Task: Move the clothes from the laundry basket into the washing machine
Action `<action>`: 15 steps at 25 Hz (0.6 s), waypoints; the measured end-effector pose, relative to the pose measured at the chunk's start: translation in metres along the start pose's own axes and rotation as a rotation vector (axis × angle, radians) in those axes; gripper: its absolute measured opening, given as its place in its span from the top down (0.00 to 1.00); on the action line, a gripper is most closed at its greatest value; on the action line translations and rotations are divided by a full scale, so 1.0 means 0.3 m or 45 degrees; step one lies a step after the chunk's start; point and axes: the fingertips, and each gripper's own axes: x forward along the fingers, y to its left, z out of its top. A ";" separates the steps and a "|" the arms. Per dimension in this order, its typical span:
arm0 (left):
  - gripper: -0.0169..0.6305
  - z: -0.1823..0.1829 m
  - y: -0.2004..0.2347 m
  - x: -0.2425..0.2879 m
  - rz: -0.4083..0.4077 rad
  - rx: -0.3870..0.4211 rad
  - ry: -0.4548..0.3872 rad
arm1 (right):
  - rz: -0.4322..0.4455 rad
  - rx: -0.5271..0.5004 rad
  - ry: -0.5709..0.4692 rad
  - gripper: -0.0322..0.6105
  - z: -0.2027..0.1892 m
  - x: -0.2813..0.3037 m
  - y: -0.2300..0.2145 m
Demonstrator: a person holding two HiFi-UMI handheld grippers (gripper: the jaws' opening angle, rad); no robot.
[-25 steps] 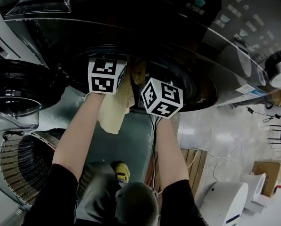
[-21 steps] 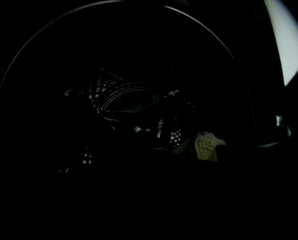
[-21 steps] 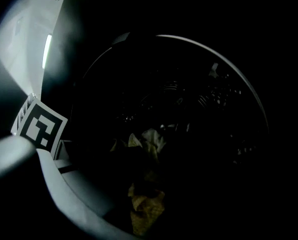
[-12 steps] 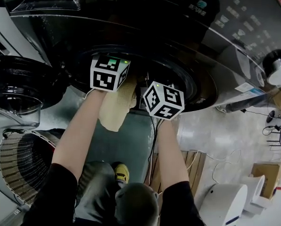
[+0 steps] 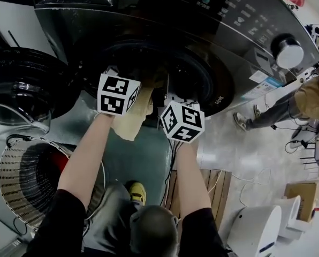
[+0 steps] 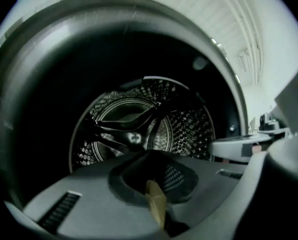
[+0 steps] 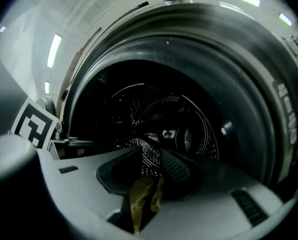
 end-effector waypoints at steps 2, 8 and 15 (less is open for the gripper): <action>0.96 0.013 -0.030 -0.047 -0.014 0.028 0.003 | -0.021 0.000 0.006 0.85 0.013 -0.044 -0.006; 0.96 0.088 -0.122 -0.174 -0.071 0.051 0.025 | -0.001 -0.015 0.072 0.95 0.075 -0.165 0.026; 0.96 0.217 -0.096 -0.322 -0.012 0.019 0.105 | 0.013 0.023 0.173 0.95 0.203 -0.259 0.097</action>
